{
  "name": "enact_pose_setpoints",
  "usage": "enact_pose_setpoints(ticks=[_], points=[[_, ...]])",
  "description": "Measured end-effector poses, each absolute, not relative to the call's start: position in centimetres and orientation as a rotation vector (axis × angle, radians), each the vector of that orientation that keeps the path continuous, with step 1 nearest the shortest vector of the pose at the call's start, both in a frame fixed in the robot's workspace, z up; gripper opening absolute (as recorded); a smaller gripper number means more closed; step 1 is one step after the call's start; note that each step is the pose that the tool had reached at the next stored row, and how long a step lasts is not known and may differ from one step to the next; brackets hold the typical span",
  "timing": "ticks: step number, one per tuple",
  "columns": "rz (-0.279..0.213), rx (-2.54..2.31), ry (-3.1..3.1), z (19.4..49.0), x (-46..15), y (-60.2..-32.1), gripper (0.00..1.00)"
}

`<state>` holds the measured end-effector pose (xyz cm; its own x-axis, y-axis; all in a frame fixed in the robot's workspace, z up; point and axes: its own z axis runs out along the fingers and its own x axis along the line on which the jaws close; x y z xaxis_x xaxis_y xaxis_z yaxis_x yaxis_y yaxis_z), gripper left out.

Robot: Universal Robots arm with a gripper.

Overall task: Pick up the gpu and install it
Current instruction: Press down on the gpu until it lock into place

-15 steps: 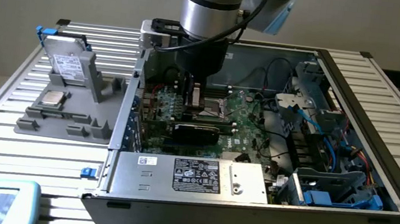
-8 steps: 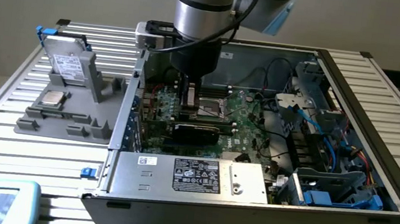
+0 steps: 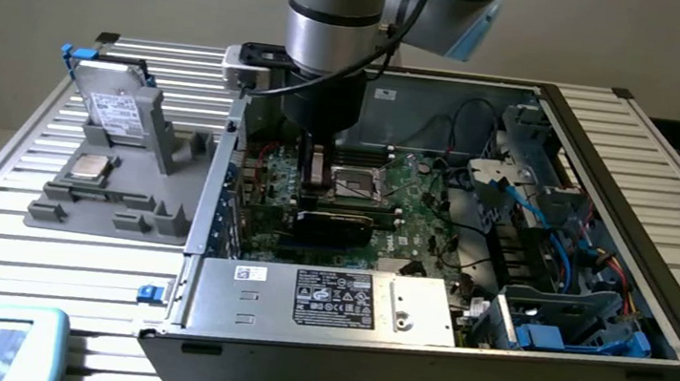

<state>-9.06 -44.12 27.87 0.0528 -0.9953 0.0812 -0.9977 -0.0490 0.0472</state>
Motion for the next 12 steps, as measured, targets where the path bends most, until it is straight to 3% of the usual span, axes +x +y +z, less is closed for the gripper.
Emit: enact_pose_setpoints(ticks=[12], points=[[0.063,2.213,-2.109,26.84,-9.46,-43.58,0.11]])
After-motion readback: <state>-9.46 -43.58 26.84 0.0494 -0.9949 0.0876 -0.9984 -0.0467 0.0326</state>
